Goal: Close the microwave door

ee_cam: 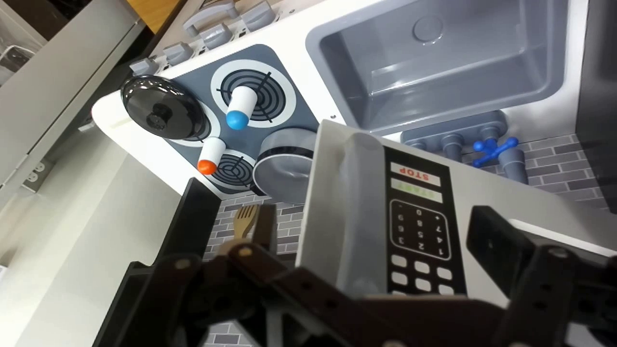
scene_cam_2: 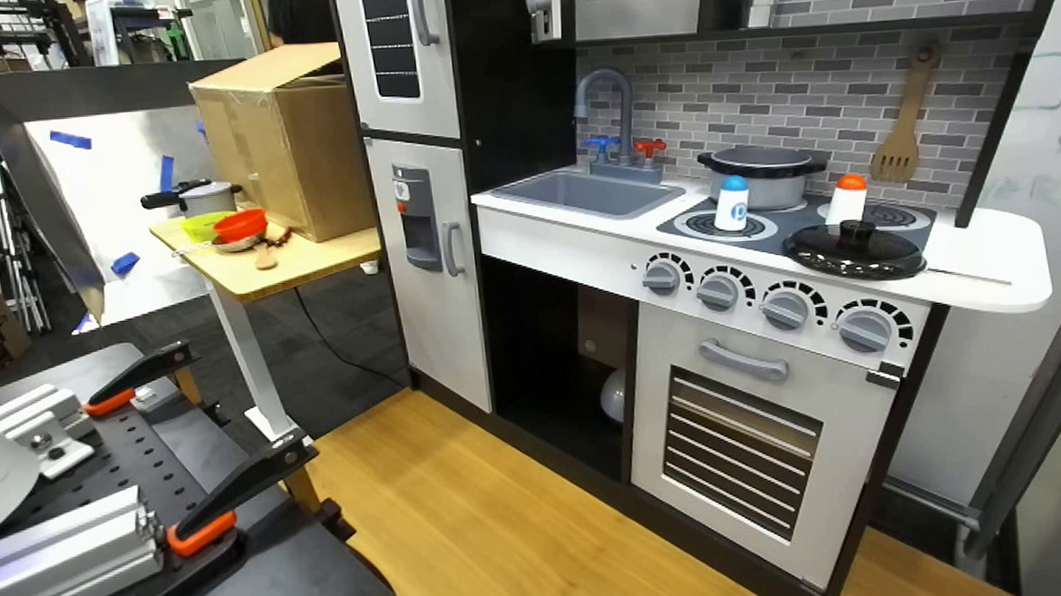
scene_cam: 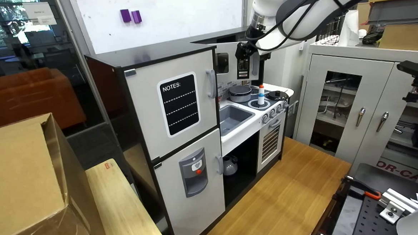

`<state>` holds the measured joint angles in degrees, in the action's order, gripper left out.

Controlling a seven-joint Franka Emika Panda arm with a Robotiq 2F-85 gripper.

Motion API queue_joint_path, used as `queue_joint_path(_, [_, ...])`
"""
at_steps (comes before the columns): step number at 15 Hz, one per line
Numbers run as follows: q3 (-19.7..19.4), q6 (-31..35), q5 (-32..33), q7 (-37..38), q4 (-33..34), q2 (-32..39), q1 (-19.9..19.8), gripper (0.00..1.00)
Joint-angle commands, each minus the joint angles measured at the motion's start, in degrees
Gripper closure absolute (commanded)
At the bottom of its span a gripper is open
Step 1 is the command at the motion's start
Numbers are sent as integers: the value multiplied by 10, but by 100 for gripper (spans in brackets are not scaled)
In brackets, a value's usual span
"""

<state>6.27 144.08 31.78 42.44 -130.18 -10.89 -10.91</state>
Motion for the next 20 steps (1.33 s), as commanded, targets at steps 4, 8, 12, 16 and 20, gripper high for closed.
queue_joint_path(4, [-9,1,32,25,9,9,5,0])
queue_joint_path(8, [-14,-2,48,40,9,14,9,14])
queue_joint_path(12, [-17,-5,43,37,11,25,15,47])
queue_joint_path(16, [-22,-11,38,33,15,30,19,75])
queue_joint_path(20, [-31,-11,38,39,24,37,19,85])
